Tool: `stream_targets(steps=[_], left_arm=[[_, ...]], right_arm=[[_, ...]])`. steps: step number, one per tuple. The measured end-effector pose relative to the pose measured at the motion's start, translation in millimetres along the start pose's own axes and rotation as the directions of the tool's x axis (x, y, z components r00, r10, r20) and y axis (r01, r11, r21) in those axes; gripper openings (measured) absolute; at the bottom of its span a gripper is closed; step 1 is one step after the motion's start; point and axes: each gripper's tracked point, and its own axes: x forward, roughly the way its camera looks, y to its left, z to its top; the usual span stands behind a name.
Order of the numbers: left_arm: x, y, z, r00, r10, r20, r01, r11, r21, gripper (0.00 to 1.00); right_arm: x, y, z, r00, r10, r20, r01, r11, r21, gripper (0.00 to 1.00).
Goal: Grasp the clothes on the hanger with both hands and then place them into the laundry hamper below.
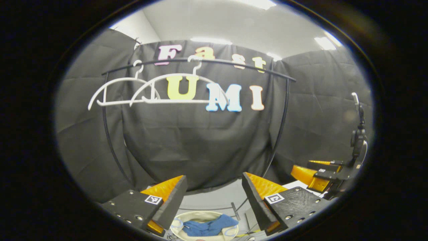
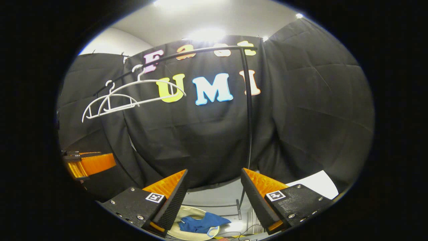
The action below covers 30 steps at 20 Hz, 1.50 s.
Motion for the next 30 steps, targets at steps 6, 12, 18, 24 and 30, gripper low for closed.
stream_targets(steps=[6, 12, 18, 24, 30], left_arm=[[-53.2, -26.0, 76.4, 0.978, 0.127, 0.163, -0.130, 0.991, 0.007, 0.94], [-109.2, -23.7, 125.0, 0.946, 0.187, 0.267, -0.192, 0.981, -0.006, 0.94], [-141.1, 1.3, 146.2, 0.932, 0.157, 0.327, -0.155, 0.987, -0.031, 0.94], [-151.6, 46.1, 143.1, 0.914, 0.118, 0.388, -0.119, 0.993, -0.021, 0.94], [-152.8, 80.6, 111.3, 0.924, 0.112, 0.366, -0.125, 0.992, 0.011, 0.94]], right_arm=[[-10.6, -34.0, 49.1, 0.990, 0.035, 0.133, -0.033, 0.999, -0.020, 0.94], [-42.6, -53.2, 94.7, 0.971, 0.003, 0.240, 0.009, 0.999, -0.052, 0.94], [-75.0, -51.6, 128.0, 0.950, -0.034, 0.309, 0.049, 0.998, -0.041, 0.91], [-97.9, -59.9, 108.7, 0.944, -0.129, 0.304, 0.162, 0.983, -0.085, 0.94], [-114.5, -62.4, 107.1, 0.922, -0.185, 0.339, 0.216, 0.975, -0.055, 0.94]])
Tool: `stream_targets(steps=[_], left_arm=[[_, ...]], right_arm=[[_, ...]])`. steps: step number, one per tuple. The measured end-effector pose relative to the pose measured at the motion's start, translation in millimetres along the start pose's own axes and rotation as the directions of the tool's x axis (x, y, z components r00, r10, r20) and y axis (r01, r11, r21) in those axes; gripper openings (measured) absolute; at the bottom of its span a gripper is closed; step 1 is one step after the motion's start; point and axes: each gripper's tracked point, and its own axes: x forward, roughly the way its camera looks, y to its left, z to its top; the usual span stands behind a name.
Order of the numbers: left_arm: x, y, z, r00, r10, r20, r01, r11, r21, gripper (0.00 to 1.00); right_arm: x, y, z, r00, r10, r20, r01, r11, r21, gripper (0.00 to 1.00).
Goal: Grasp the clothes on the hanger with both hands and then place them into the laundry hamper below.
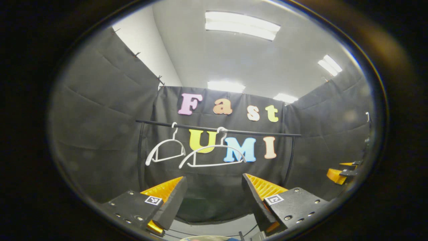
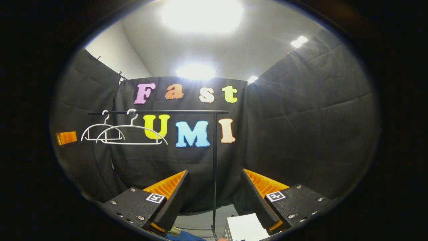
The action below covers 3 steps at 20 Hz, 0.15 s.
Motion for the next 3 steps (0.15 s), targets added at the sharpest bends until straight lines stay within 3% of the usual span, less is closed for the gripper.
stream_targets(steps=[3], left_arm=[[0.9, -4.4, -19.3, 0.999, -0.043, -0.025, 0.043, 0.999, -0.024, 0.94]], right_arm=[[-6.6, 5.9, -1.4, 1.000, -0.013, -0.009, 0.014, 0.999, 0.042, 0.94]])
